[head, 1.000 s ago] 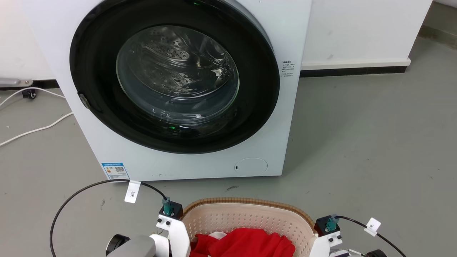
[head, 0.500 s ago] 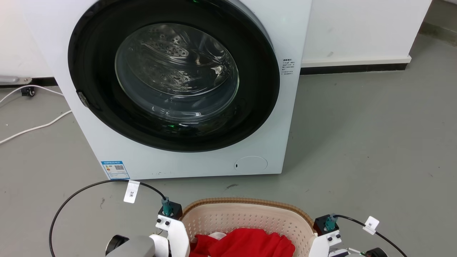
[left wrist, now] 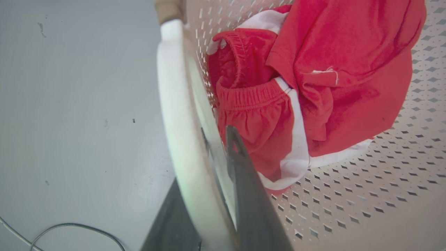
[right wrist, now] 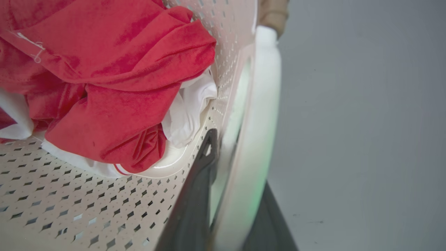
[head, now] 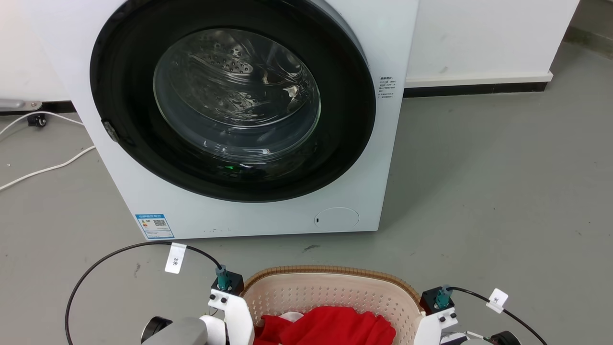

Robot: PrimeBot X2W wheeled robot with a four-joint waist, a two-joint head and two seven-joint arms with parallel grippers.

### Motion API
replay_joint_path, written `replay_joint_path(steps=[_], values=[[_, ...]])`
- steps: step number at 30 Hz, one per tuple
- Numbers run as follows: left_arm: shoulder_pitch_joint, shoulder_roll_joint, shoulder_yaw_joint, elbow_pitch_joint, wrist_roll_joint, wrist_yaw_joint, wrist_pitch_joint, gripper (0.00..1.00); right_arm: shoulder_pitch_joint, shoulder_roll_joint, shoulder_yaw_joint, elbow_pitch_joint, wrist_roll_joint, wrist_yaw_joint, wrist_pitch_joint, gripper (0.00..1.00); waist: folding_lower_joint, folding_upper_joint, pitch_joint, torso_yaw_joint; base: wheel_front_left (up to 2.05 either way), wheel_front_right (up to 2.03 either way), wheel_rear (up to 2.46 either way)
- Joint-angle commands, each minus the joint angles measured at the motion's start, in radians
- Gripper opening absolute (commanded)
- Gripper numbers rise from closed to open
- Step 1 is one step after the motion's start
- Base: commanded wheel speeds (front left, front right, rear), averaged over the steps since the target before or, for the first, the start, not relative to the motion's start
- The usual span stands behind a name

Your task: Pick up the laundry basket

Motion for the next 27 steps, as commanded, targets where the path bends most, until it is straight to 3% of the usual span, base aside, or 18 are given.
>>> replay_joint_path(steps=[1, 27], values=[[-0.025, -0.013, -0.001, -0.015, -0.002, -0.012, -0.008, 0.0, -0.003, 0.015, 0.018, -0.003, -0.006, 0.014, -0.001, 0.0, 0.0, 0.0, 0.0, 0.0, 0.0, 0.0, 0.0], [-0.003, -0.017, -0.004, -0.011, -0.013, -0.012, 0.0, 0.0, -0.009, 0.012, 0.076, 0.003, 0.029, 0.014, 0.005, 0.0, 0.0, 0.0, 0.001, 0.0, 0.0, 0.0, 0.0]])
